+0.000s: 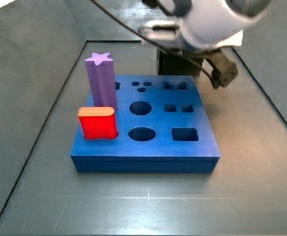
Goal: Pick up the round object. Move up. Place the round object on the fixture. Regrasp the round object. Move to above the board. Insert the round object.
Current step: Move to above the board.
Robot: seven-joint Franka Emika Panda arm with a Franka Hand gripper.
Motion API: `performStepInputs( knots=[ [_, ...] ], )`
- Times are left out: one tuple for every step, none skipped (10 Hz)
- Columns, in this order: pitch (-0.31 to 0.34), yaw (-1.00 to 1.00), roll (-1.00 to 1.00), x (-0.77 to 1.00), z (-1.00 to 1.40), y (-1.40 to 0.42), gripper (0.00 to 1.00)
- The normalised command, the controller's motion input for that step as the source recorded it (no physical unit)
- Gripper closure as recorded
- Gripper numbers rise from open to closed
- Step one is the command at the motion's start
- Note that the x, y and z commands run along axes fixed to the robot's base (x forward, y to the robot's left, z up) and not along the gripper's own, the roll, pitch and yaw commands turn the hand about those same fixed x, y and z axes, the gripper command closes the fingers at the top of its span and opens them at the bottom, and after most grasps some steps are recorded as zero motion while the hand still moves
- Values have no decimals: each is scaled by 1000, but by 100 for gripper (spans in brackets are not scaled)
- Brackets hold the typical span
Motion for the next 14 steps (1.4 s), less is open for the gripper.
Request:
performStepInputs(
  knots=[
    [95, -288, -10, -231, 1000, -91, 100],
    [179, -226, -24, -224, 1000, -85, 100],
    [242, -171, -37, -220, 1000, -83, 100],
    [280, -131, -45, -215, 1000, -81, 100],
    [348, -28, -52, -201, 1000, -77, 100],
    [363, 35, -57, -190, 1000, -75, 100],
    [343, 87, -57, -179, 1000, -73, 100],
    [284, 146, -50, -168, 1000, -69, 100],
    [227, 179, -52, -158, 1000, -66, 100],
    [131, 198, -59, -145, 1000, -59, 100],
    [77, 195, -62, -138, 1000, -56, 100],
    [18, 179, -54, -128, 1000, -54, 100],
    [-36, 144, -51, -116, 1000, -51, 100],
    [-66, 101, -51, -105, 1000, -47, 100]
  ],
)
